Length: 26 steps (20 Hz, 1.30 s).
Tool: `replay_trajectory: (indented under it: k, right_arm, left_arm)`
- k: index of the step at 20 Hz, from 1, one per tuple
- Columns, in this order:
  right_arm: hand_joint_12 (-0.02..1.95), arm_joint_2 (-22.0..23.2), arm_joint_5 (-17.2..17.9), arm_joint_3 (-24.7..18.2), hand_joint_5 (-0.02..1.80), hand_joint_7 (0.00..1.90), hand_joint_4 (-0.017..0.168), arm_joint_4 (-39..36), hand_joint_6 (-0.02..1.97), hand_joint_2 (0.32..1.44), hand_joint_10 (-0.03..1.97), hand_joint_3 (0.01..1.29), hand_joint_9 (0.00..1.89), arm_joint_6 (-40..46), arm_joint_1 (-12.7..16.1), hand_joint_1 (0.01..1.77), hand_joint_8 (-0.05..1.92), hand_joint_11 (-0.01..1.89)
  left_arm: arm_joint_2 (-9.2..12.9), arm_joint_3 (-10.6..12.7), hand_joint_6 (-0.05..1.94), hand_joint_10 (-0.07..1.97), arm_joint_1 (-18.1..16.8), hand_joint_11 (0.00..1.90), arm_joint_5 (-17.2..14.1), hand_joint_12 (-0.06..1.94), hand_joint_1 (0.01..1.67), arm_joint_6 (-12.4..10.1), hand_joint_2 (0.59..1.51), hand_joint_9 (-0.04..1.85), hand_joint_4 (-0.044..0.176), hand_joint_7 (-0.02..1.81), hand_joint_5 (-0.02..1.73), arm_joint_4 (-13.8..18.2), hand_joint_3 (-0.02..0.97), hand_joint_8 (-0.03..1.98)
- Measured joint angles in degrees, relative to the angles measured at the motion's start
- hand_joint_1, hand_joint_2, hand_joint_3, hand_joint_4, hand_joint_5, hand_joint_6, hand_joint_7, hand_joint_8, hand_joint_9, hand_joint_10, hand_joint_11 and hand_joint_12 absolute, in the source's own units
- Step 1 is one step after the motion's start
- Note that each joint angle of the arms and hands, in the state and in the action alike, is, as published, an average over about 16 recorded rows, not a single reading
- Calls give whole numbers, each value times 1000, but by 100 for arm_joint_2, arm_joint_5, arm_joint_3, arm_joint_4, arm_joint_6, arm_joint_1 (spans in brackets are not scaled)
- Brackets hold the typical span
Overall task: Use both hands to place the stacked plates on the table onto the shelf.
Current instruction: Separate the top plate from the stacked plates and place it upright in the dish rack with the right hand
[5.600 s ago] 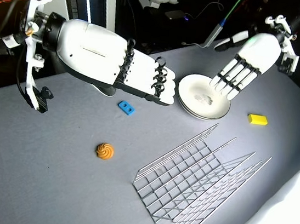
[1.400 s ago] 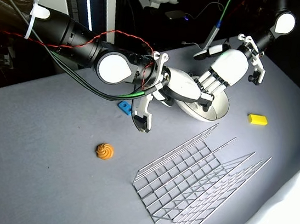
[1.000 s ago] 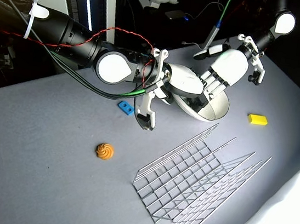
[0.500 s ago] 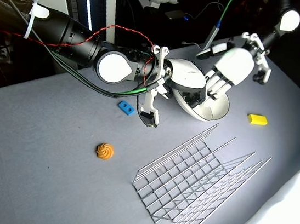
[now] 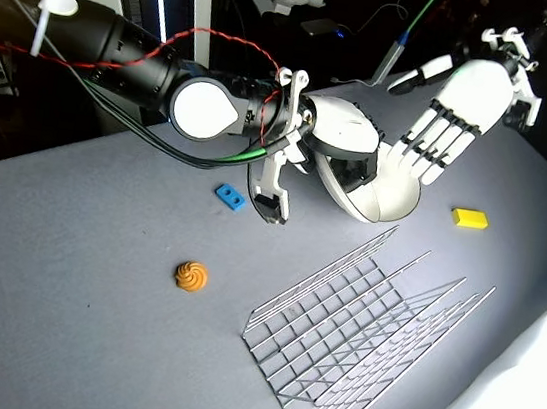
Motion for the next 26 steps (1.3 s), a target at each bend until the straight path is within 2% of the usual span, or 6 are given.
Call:
replay_trajectory:
  k: [5,12,15,18,26]
  right_arm:
    - [1369,415,-72,-413,930,1060,3,160,802,960,959,16,1086,6,297,1230,813,865]
    - [1348,1142,-163,-968,913,1052,-1,305,868,964,1150,16,1031,73,799,1321,852,853]
    - [1350,1454,-183,-1122,901,1045,-1,261,882,965,1161,16,1028,318,1015,1338,870,855]
    - [1352,1737,-173,-1181,910,1050,-1,77,881,965,1079,16,1052,815,1218,1338,875,860]
    - [1368,2190,-124,-894,916,1062,1,-603,894,967,993,15,1082,2981,1684,1332,893,877]
  left_arm:
    - [216,172,18,8,-410,15,-146,-1,18,-411,1061,20,5,16,21,243,21,-14]
    - [392,340,18,8,-834,15,-319,-1,18,-779,1061,20,5,14,21,500,21,-14]
    - [434,325,18,8,-946,15,-365,-1,18,-835,1062,20,5,13,21,581,20,-14]
    - [462,290,18,8,-1015,15,-391,-2,18,-858,1064,19,6,12,21,650,20,-14]
    - [500,120,18,8,-1144,15,-402,-3,17,-869,1070,19,2,14,21,799,20,-14]
